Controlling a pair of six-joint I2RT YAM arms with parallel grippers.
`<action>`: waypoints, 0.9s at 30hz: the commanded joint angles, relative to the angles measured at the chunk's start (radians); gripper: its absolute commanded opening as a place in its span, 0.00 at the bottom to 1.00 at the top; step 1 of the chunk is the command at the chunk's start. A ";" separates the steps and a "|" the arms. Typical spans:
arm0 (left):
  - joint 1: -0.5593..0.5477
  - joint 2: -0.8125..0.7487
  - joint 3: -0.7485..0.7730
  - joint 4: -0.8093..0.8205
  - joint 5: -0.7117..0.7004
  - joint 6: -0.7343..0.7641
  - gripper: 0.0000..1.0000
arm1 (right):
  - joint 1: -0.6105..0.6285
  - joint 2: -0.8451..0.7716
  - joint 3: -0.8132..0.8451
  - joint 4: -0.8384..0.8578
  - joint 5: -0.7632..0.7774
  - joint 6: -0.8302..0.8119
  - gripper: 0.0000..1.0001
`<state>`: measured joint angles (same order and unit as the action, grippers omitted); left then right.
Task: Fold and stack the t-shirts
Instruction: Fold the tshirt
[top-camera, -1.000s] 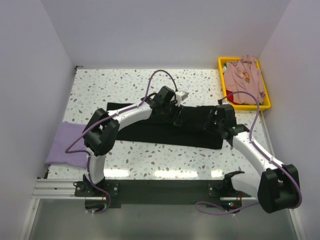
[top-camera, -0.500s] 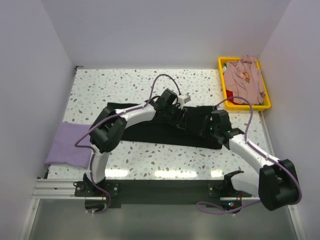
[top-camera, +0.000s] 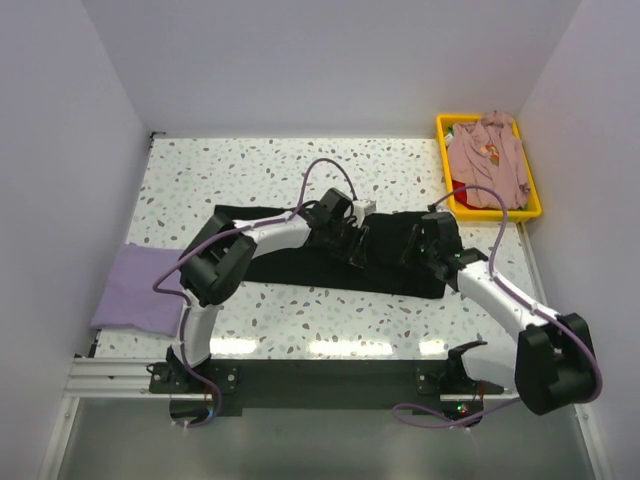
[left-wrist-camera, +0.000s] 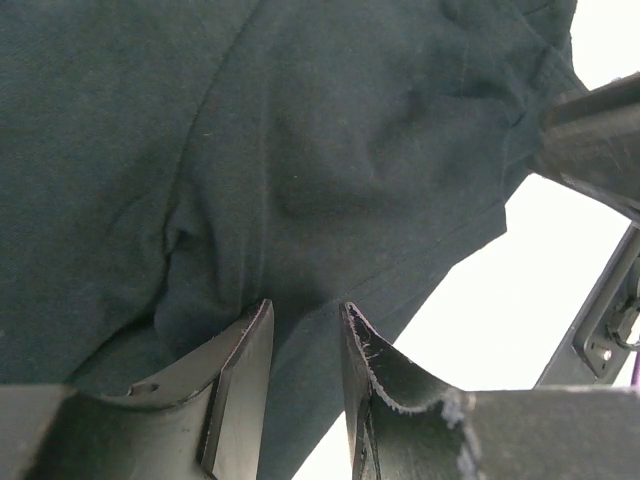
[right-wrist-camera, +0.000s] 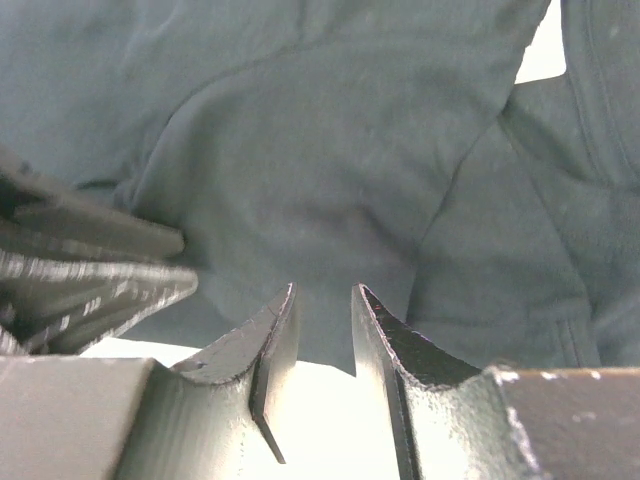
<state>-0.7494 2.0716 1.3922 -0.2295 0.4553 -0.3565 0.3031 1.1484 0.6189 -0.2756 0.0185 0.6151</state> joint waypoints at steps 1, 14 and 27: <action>-0.004 -0.045 0.037 -0.007 -0.029 -0.002 0.37 | 0.002 0.095 0.094 0.023 0.073 0.011 0.32; 0.090 -0.205 -0.021 -0.186 -0.573 -0.039 0.38 | -0.021 0.572 0.398 -0.008 0.159 -0.032 0.32; 0.117 -0.217 -0.257 -0.142 -0.659 -0.142 0.31 | -0.041 0.968 0.908 -0.178 0.173 -0.136 0.34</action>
<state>-0.6250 1.8488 1.1530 -0.4011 -0.1818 -0.4637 0.2668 2.0312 1.4132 -0.3916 0.1696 0.5282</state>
